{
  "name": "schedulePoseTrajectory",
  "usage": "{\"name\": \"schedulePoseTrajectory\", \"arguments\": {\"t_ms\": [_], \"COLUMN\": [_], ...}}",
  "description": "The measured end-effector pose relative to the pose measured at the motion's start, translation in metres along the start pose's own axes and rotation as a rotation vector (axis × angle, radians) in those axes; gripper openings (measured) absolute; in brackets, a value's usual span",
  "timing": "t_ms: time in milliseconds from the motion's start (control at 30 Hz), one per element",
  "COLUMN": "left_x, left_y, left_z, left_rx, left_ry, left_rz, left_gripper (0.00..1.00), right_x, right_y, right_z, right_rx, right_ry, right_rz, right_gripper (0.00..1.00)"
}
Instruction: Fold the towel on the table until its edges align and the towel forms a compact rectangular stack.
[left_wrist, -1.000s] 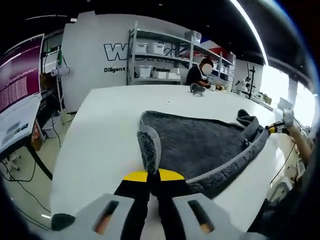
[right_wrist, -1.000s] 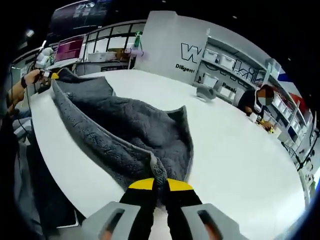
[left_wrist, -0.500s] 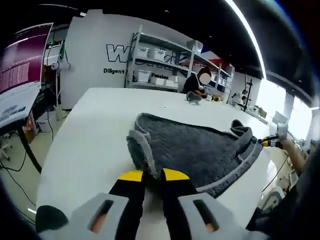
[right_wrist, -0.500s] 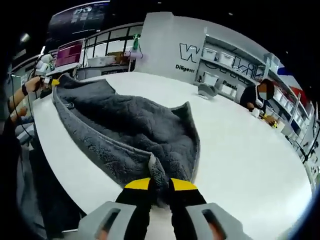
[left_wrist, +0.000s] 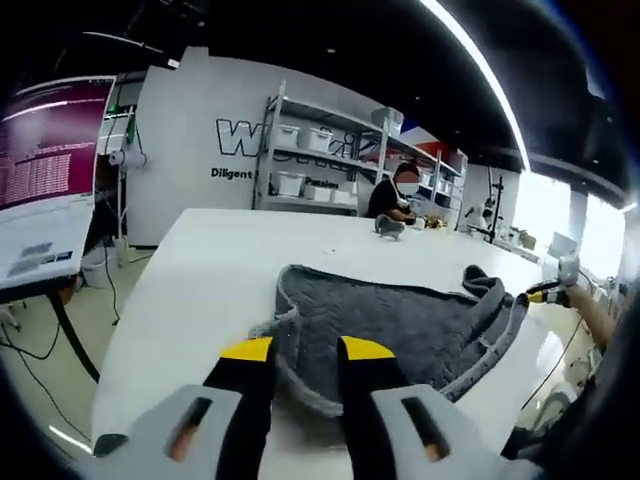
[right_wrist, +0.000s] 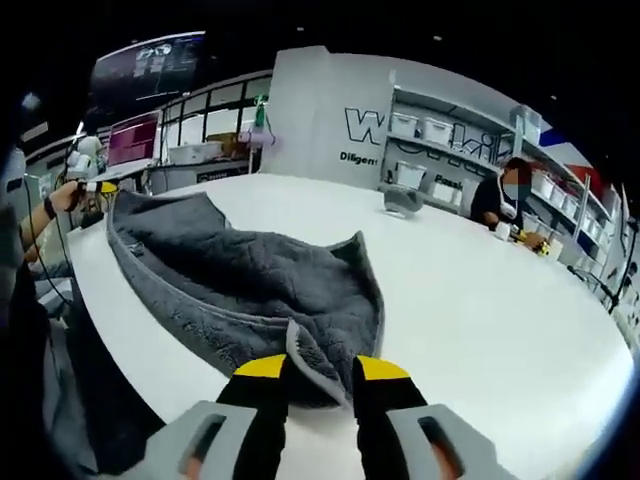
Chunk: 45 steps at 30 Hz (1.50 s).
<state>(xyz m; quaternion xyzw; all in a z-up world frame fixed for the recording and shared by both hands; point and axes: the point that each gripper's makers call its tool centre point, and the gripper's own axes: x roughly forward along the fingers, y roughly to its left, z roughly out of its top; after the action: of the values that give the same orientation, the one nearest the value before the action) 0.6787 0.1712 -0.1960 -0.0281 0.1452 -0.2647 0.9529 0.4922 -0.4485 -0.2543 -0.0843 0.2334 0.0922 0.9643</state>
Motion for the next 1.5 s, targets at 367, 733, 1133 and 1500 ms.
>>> {"name": "schedulePoseTrajectory", "arguments": {"t_ms": [367,733,1133,1500], "left_x": [-0.005,0.005,0.013,0.014], "left_y": [-0.019,-0.048,-0.059,-0.060], "left_z": [0.034,0.024,0.013,0.008], "left_rx": [0.060,0.067,0.042,0.035], "left_ry": [-0.121,-0.080,-0.039,-0.021], "left_rz": [-0.029,-0.158,-0.199,-0.214], "left_gripper": [0.38,0.68,0.84,0.88], "right_x": [-0.013,-0.014,-0.004,-0.001], "right_y": [0.000,0.015,0.038,0.046], "right_z": [0.036,0.048,0.047,0.044], "right_rx": [0.035,0.072,0.072,0.071], "right_ry": [-0.137,-0.168,-0.120,-0.091], "right_rz": [-0.007,0.043,0.127,0.164], "right_gripper": [0.38,0.64,0.95,0.99]}}
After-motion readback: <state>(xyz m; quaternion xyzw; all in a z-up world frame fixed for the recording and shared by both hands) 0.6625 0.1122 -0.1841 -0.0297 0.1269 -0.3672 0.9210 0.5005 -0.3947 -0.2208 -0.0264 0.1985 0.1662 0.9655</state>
